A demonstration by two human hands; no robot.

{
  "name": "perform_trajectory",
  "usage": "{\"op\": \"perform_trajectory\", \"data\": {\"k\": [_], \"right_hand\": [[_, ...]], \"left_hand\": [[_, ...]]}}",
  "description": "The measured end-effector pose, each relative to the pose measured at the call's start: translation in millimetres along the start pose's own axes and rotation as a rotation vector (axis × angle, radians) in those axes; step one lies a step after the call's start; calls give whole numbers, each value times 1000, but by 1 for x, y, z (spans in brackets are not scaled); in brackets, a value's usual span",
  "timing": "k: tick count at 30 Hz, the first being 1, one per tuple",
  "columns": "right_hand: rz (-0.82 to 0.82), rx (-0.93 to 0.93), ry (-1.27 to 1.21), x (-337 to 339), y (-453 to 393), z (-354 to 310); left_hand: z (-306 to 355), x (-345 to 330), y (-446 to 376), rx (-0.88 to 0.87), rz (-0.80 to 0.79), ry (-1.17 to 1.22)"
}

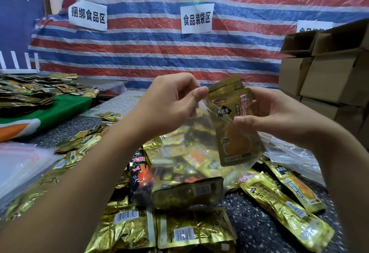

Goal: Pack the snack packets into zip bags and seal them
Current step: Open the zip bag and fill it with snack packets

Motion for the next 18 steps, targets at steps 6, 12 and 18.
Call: {"op": "perform_trajectory", "data": {"k": [6,12,18], "right_hand": [[-95,-30,-23,2,6,-5],[-215,-180,431,-12,5,-11],[-79,-91,664,-31,-4,-16]], "left_hand": [[7,-5,2,-7,20,33],[11,-16,4,-86,-29,-36],[15,-13,3,-96,14,-14]]}}
Point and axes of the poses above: each hand's wrist, its own y-axis away from the middle knuckle, its own x-axis out of the back of the hand, z = x × y, the point moved 2 cm from there along -y, towards the middle knuckle, and after that the axes turned 5 degrees about -y, right-handed, at the moved point
